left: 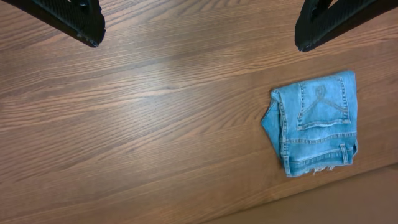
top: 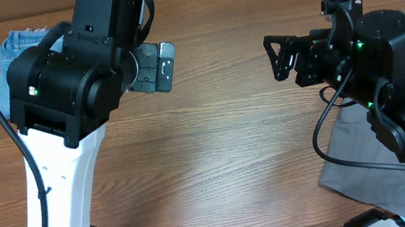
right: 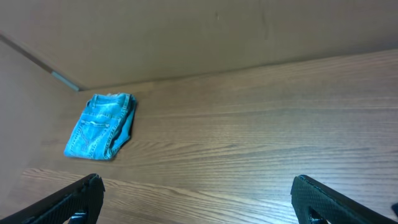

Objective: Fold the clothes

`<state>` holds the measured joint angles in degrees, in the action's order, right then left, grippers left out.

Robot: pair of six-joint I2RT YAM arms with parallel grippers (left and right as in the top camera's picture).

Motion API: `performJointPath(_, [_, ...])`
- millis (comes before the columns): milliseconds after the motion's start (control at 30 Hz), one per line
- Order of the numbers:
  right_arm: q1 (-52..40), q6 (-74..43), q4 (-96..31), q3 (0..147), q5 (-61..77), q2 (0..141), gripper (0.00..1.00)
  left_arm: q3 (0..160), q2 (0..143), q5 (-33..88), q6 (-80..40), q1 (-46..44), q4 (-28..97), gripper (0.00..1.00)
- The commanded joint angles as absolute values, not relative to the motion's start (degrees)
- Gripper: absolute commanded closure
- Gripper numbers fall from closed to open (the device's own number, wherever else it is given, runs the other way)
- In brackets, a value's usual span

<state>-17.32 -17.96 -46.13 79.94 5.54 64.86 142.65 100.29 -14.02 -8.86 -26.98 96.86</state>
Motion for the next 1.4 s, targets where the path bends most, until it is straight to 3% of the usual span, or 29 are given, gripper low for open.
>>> performJointPath(0, [-17.1, -17.5, -46.5, 81.1, 5.0, 65.3, 0.0, 142.2, 99.7, -15.2, -9.0, -27.0, 96.8, 0.0])
performJointPath(433, [-17.1, -17.5, -47.1, 81.1, 5.0, 67.8, 0.0, 142.2, 99.7, -15.2, -9.0, -27.0, 96.8, 0.0])
performJointPath(667, [-16.6, -17.5, -54.7, 81.1, 2.4, 65.7, 0.0, 142.2, 99.7, -15.2, -9.0, -27.0, 96.8, 0.0])
performJointPath(767, [-16.3, -12.3, -54.2, 81.1, -1.5, 63.0, 0.0, 142.2, 99.7, -15.2, -9.0, -27.0, 96.8, 0.0])
performJointPath(900, [-16.1, -2.5, -45.5, 77.5, -3.8, 58.1, 0.0, 142.2, 99.7, -15.2, -9.0, -27.0, 96.8, 0.0])
performJointPath(1200, [-13.1, -1.9, -14.8, 46.7, -3.8, 40.8, 0.0, 142.2, 99.7, -15.2, -9.0, -27.0, 96.8, 0.0])
performJointPath(1367, [-13.0, -1.9, -6.8, 29.7, -3.8, 28.7, 0.0, 142.2, 99.7, -15.2, -9.0, -27.0, 96.8, 0.0])
